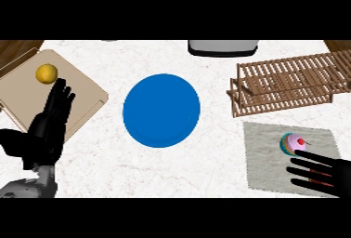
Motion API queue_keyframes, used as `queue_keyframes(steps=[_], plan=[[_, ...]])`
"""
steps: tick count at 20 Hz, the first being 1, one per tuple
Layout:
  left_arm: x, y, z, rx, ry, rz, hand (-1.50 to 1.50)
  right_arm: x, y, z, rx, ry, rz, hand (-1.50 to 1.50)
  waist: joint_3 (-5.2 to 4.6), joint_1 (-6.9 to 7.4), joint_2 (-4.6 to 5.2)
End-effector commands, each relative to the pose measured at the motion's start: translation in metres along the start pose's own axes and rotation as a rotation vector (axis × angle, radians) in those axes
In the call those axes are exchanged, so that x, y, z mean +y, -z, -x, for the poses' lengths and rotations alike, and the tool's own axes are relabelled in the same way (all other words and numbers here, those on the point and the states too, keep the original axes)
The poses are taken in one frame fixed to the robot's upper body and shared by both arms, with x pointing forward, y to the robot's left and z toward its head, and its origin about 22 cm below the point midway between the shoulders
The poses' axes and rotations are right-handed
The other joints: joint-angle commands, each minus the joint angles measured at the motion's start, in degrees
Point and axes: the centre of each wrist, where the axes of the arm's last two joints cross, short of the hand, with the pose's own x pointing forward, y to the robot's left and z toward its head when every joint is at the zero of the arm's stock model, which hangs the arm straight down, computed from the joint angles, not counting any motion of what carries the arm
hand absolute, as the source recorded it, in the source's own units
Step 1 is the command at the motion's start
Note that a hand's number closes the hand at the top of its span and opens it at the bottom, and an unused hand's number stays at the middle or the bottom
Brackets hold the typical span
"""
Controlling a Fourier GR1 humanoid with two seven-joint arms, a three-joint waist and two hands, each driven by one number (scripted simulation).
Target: Pick the bell pepper from the placemat and place it in the tiered shelf
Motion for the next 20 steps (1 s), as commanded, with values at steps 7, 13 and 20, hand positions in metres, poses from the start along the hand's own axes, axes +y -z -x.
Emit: queue_keyframes(steps=[7,13,20], plan=[[-0.002,0.003,-0.017,-0.014,0.004,0.008,0.0,0.02,0.01,0.02,-0.159,-0.118,-0.049,1.5,0.08,0.45,0.05],[0.013,0.008,-0.004,0.012,-0.002,-0.001,0.0,0.019,0.022,-0.003,-0.211,-0.205,0.086,1.5,0.02,-0.41,0.0],[0.02,-0.001,0.0,0.009,0.023,-0.07,0.0,0.082,-0.001,-0.063,0.748,0.478,-0.015,1.5,-0.36,-5.02,-0.02]])
